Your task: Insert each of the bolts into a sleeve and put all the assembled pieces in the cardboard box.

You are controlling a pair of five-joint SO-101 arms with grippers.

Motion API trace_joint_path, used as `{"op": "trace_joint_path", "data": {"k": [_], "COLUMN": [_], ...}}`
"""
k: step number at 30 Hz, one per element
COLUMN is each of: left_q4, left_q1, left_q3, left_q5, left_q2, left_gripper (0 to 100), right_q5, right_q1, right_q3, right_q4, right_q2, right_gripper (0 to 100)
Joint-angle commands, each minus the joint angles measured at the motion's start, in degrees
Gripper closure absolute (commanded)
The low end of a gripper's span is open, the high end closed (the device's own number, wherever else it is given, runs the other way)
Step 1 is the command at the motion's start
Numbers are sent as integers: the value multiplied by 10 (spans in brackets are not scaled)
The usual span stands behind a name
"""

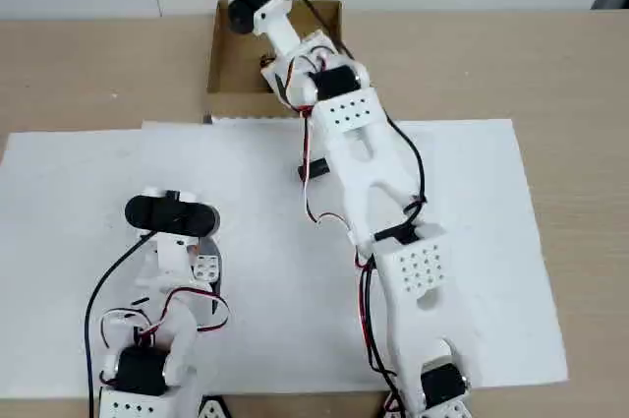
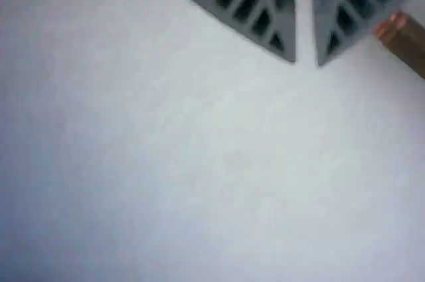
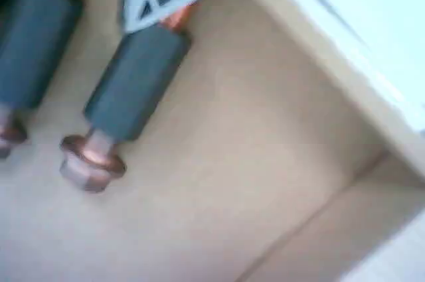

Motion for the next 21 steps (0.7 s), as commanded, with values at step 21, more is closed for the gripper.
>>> {"op": "trace_joint_path", "data": {"k": [21], "left_q4": [2], "left_q1": [-1], "left_q3": [-2], "left_q5": [-1], "left_q2": [-5], "left_gripper": [995], "right_q5": [177], "right_q1": [6], "right_q3": [-28], "right_q4": [421], "right_q2": [-124], "right_gripper": [829]}}
